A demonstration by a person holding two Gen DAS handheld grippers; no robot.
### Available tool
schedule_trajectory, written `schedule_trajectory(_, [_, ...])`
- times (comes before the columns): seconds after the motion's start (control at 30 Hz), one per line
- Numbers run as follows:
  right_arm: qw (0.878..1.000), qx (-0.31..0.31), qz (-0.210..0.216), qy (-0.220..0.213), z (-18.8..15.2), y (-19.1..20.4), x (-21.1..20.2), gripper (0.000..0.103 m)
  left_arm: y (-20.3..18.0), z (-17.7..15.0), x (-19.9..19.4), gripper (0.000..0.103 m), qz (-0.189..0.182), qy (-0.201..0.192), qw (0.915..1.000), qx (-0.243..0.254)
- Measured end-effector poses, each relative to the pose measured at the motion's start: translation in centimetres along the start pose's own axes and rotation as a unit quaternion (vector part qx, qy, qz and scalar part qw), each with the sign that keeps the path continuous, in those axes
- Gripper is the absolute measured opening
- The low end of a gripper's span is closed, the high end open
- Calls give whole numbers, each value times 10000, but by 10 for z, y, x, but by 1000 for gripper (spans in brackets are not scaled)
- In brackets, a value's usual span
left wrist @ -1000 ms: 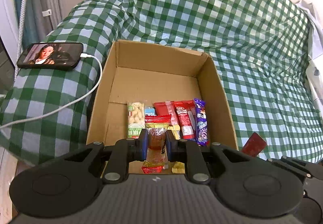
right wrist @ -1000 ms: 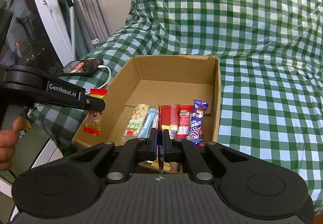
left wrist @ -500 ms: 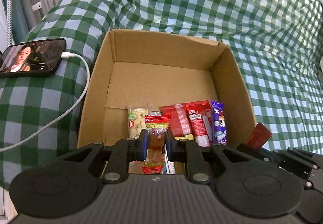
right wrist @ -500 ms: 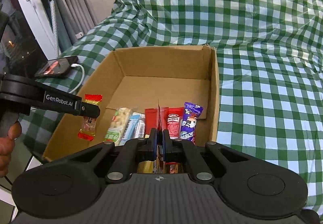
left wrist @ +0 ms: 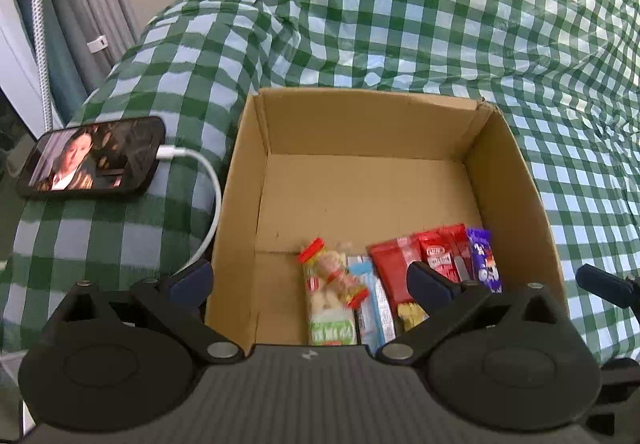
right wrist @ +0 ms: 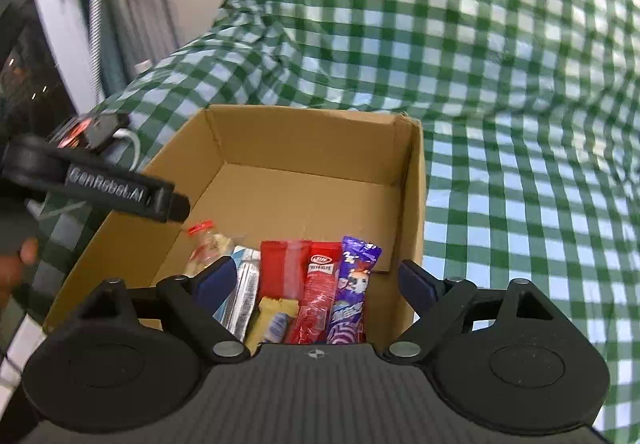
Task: Organize snacks
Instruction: 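Lower both tools into the box and open them to release the snacks, then lift both open tools away from the box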
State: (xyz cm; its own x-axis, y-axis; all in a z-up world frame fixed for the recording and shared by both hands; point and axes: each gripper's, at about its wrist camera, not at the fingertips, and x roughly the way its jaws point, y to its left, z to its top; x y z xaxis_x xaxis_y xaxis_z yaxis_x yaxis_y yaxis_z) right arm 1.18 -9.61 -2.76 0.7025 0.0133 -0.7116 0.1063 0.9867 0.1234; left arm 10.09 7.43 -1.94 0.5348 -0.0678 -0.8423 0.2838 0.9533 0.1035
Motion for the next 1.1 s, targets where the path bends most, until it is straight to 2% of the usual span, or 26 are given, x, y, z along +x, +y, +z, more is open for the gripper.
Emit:
schedule_trajectory(0.13, [10000,-61,-40,60,-13,8,-19,93,3,-20,-17,103,-93,81,9998,-157])
schedule_trajectory(0.27, [9998,148,-66,142,-30,18,-40,97,2,-46,-37,103,-276,93,9993,-235])
schedule_trajectory(0.43, [9996,104,-217,157,-53,35,-68,98,1,-76,-67,103,-177,-28,9998,-110])
schedule_trajectory(0.7, [9987,-68,-374,-340,-67,45,-116,100,-2,-109,-104,103,38,-278,9996,-74])
schedule_trajectory(0.87, [9969,-118,-418,-651,-76,49,-139,102,-8,-127,-129,103,395,-702,9966,146])
schedule_trajectory(1.0, [9958,-127,-415,-800,-83,51,-152,102,-8,-137,-143,103,368,-930,9948,171])
schedule_trajectory(1.1, [9951,-163,-416,-887,-88,53,-160,102,-11,-145,-149,103,506,-1035,9932,197])
